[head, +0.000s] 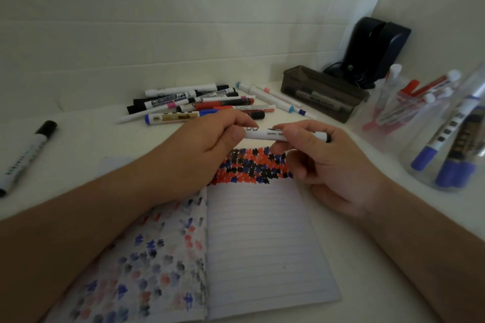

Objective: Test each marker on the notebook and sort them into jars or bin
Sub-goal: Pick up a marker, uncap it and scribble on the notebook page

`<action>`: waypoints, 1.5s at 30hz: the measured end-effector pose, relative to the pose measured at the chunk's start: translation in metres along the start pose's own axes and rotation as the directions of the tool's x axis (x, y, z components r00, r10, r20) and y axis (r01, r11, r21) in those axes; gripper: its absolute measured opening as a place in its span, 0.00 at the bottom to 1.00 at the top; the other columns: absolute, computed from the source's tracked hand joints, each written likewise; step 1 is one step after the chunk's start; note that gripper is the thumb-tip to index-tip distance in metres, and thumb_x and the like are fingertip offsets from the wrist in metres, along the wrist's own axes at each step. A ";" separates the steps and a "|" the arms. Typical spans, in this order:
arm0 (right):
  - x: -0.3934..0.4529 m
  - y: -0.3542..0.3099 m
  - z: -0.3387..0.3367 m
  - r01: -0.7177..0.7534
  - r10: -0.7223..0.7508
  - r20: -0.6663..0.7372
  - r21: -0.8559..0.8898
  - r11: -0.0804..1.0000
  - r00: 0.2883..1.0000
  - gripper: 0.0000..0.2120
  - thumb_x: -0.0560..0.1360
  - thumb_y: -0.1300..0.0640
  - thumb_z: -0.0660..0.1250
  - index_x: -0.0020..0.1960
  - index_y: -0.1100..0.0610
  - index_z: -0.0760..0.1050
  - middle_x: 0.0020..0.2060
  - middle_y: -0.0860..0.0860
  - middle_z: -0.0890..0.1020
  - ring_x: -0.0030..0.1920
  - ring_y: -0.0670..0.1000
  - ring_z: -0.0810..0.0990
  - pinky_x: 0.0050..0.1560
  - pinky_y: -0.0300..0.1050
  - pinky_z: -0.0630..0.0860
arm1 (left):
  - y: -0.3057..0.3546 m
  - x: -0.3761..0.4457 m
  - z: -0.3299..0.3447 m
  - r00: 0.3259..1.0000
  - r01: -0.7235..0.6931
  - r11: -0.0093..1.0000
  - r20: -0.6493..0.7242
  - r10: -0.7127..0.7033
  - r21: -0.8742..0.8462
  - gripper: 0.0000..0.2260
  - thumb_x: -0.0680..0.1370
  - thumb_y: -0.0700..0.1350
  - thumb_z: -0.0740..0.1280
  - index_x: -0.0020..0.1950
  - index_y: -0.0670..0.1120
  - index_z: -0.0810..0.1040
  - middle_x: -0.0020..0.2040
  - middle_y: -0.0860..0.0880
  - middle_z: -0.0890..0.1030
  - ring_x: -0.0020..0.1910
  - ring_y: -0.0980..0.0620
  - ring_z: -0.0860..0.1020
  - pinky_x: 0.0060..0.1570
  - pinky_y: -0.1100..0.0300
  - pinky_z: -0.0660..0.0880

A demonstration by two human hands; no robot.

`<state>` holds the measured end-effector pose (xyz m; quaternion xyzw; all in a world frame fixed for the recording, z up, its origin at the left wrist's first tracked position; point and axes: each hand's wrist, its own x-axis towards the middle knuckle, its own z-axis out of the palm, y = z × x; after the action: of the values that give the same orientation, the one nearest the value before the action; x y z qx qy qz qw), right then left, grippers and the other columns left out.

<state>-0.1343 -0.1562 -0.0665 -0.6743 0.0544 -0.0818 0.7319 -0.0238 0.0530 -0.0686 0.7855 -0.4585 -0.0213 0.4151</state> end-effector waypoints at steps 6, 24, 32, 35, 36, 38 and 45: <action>-0.001 0.000 -0.003 -0.070 0.066 0.051 0.074 0.995 0.997 0.10 0.77 0.53 0.69 0.54 0.58 0.83 0.45 0.56 0.86 0.27 0.47 0.67 0.26 0.39 0.60 | 0.011 0.004 0.002 0.998 -0.043 0.989 -0.029 0.048 0.141 0.13 0.84 0.51 0.57 0.64 0.53 0.77 0.35 0.58 0.73 0.35 0.62 0.72 0.36 0.69 0.68; 0.053 -0.034 -0.038 0.072 0.163 -0.513 0.408 0.910 0.843 0.14 0.83 0.51 0.66 0.61 0.58 0.81 0.46 0.52 0.87 0.33 0.46 0.78 0.31 0.33 0.72 | -0.057 0.019 -0.021 0.994 0.088 0.882 -0.092 -0.051 0.463 0.21 0.81 0.61 0.56 0.73 0.60 0.71 0.69 0.56 0.72 0.68 0.53 0.66 0.70 0.50 0.64; 0.095 -0.026 -0.041 0.170 0.209 -0.614 0.501 0.849 0.761 0.20 0.86 0.49 0.59 0.77 0.50 0.69 0.65 0.52 0.82 0.53 0.58 0.87 0.36 0.38 0.81 | -0.059 0.023 -0.019 0.986 0.147 0.822 -0.017 -0.165 0.550 0.20 0.83 0.60 0.54 0.75 0.62 0.69 0.64 0.58 0.73 0.64 0.53 0.65 0.68 0.50 0.65; 0.090 -0.030 -0.036 0.200 0.193 -0.625 0.502 0.842 0.757 0.19 0.86 0.53 0.59 0.77 0.51 0.70 0.69 0.50 0.79 0.56 0.58 0.85 0.54 0.37 0.81 | -0.054 0.024 -0.019 0.983 0.162 0.805 -0.023 -0.182 0.571 0.15 0.83 0.59 0.57 0.67 0.61 0.76 0.57 0.57 0.75 0.60 0.53 0.68 0.63 0.51 0.67; 0.088 -0.031 -0.034 0.208 0.189 -0.627 0.503 0.839 0.756 0.18 0.86 0.54 0.60 0.75 0.51 0.71 0.69 0.50 0.79 0.56 0.57 0.85 0.55 0.37 0.80 | -0.053 0.025 -0.019 0.982 0.172 0.809 -0.029 -0.188 0.562 0.14 0.83 0.59 0.58 0.65 0.60 0.77 0.56 0.57 0.76 0.59 0.53 0.69 0.62 0.51 0.68; 0.083 -0.031 -0.030 0.208 0.182 -0.645 0.479 0.853 0.742 0.16 0.84 0.56 0.65 0.71 0.53 0.74 0.65 0.51 0.80 0.56 0.55 0.86 0.46 0.35 0.82 | -0.053 0.025 -0.019 0.982 0.182 0.816 -0.056 -0.181 0.549 0.13 0.82 0.58 0.60 0.62 0.59 0.80 0.54 0.56 0.78 0.57 0.53 0.70 0.61 0.51 0.70; 0.072 -0.042 -0.027 0.154 0.196 -0.612 0.471 0.869 0.766 0.17 0.79 0.68 0.68 0.65 0.56 0.77 0.62 0.56 0.78 0.57 0.51 0.85 0.57 0.36 0.81 | -0.047 0.022 -0.013 0.982 0.147 0.852 -0.176 -0.066 0.502 0.09 0.85 0.52 0.57 0.61 0.55 0.75 0.44 0.57 0.76 0.44 0.54 0.75 0.48 0.53 0.72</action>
<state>-0.0710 -0.1995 -0.0247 -0.3937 0.2862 -0.3101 0.8167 0.0270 0.0556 -0.0840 0.8911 -0.3702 0.1384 0.2229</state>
